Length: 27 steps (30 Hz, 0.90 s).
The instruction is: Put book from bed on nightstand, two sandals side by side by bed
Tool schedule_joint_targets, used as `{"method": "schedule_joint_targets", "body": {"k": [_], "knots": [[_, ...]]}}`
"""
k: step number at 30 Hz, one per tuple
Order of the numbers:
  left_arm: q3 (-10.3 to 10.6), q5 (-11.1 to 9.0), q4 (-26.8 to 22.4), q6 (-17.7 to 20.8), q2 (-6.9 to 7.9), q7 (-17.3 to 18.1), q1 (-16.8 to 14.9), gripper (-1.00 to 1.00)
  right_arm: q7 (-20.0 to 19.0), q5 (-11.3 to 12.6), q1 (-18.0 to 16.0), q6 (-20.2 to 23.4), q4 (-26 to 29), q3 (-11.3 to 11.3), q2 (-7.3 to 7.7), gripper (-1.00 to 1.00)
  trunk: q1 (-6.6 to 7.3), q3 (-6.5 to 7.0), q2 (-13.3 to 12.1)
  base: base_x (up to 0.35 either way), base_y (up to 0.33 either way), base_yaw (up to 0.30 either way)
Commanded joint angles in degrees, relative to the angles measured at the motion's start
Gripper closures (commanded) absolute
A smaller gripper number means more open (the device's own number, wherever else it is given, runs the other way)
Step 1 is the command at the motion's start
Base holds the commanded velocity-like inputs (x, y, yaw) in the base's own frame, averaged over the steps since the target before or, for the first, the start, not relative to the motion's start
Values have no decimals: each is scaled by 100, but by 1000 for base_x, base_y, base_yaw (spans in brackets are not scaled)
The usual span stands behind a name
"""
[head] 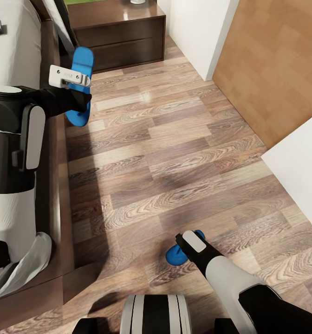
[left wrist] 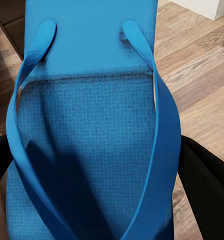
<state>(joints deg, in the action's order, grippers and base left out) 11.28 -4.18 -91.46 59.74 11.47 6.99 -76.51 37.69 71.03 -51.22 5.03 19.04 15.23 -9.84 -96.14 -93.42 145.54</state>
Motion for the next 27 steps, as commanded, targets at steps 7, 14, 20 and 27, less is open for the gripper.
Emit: {"method": "schedule_joint_targets", "body": {"k": [7,14,20,27], "knots": [[6,-39,-4,26,5,-22,-4,100,36,-1,-3,49,11,53,0,-100,-9,-92,7,0,0,0],[6,-39,-4,26,5,-22,-4,100,36,-1,-5,51,35,65,0,-100,-9,-92,7,0,0,0],[6,-39,-4,26,5,-22,-4,100,36,-1,-3,53,56,67,-1,-100,-17,-159,11,0,0,0],[6,-39,-4,26,5,-22,-4,100,36,-1,-4,59,64,68,-1,-100,-20,-181,12,0,0,0]]}}
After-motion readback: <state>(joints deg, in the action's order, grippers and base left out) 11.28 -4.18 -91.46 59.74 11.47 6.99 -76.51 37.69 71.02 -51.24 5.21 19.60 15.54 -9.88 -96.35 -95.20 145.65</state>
